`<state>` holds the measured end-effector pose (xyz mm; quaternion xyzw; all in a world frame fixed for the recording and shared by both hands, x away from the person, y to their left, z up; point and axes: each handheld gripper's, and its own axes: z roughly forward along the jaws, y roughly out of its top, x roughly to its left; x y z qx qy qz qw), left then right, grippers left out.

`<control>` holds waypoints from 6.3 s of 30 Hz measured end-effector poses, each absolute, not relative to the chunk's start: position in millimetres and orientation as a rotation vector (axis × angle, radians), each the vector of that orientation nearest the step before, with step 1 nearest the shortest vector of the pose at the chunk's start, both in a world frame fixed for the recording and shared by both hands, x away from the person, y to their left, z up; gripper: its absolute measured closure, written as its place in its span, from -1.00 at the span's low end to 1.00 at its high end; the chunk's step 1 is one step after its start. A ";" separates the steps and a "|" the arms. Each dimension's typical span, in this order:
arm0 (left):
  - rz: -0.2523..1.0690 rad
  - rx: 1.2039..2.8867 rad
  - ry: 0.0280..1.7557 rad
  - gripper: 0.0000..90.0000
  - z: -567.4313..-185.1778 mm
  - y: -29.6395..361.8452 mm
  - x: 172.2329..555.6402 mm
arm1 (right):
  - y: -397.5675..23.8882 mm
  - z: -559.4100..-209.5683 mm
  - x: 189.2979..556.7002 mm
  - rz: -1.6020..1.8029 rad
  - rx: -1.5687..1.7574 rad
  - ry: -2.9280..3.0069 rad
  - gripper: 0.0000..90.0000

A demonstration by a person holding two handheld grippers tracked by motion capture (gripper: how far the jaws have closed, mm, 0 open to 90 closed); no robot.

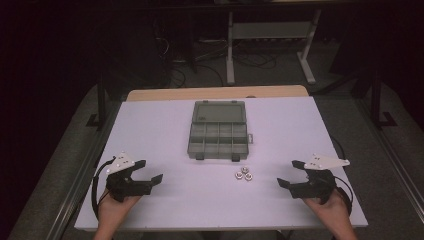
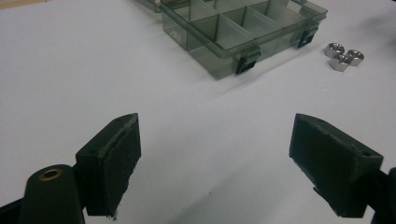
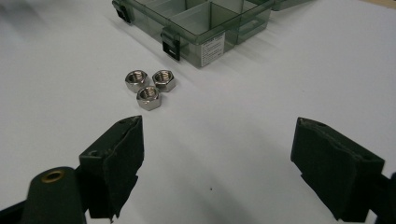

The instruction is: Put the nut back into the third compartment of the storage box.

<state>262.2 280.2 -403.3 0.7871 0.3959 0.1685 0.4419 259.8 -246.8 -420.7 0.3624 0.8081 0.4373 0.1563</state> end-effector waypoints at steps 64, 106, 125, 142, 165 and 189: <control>0.416 1.927 0.992 -0.64 -402.6 281.2 261.2 | -139.3 -425.3 312.3 0.924 0.826 2.770 0.19; 0.430 1.934 0.988 -0.63 -402.0 283.5 261.7 | -134.9 -430.7 311.8 0.851 0.753 2.795 0.54; 0.420 1.932 0.998 -0.63 -401.1 284.2 261.4 | -134.0 -369.6 355.0 1.008 0.820 2.756 0.54; 0.421 1.930 0.993 -0.63 -401.9 283.5 261.4 | -104.1 -361.9 424.6 0.937 0.847 2.741 0.54; 0.415 1.924 0.997 -0.63 -401.1 284.6 260.9 | -63.2 -389.3 466.3 0.841 0.946 2.742 0.53; 0.422 1.928 0.996 -0.63 -400.8 284.9 260.5 | -92.7 -362.9 428.9 1.011 0.906 2.714 0.35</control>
